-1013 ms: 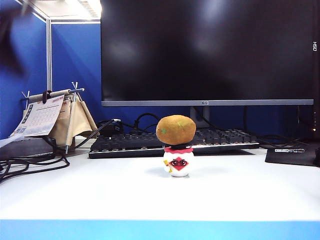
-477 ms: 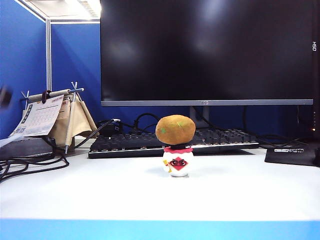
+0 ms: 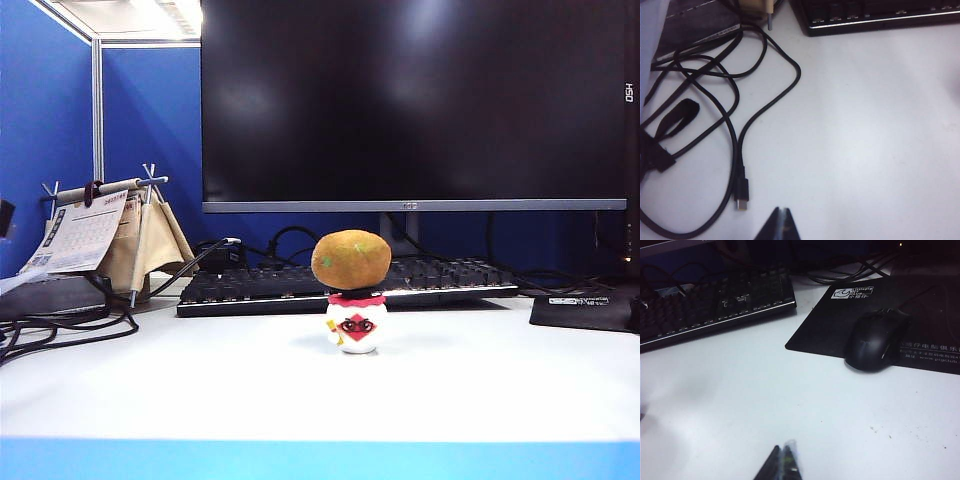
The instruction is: Place the kiwi on top of the doll with a flat head.
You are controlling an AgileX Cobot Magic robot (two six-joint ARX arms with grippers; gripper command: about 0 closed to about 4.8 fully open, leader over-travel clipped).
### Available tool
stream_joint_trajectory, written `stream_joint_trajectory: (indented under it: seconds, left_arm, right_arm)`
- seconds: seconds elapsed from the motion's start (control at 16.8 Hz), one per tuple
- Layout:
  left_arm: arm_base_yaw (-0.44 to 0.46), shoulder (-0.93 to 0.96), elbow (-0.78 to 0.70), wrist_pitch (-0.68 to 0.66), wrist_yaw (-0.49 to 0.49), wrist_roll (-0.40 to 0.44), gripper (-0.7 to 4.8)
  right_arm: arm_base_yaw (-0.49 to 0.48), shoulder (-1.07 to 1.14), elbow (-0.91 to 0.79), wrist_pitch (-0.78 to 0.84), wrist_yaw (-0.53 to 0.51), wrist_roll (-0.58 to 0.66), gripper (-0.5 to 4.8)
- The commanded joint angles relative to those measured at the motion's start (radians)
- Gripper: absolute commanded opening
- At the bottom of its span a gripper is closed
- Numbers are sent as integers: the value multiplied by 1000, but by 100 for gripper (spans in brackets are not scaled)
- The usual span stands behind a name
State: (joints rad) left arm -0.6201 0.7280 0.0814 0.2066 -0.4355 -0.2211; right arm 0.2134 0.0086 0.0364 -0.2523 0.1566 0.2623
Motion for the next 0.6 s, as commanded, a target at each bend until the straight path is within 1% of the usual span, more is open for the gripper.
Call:
stream_joint_trajectory:
  seconds: [0.06, 0.6]
  left_arm:
    - [-1, 0, -2, 10, 13, 4, -3]
    - [-1, 0, -2, 9, 11, 4, -3]
  right_arm:
    - [2, 1, -6, 0, -6, -3, -1]
    - [2, 38, -6, -2, -29, -3, -1]
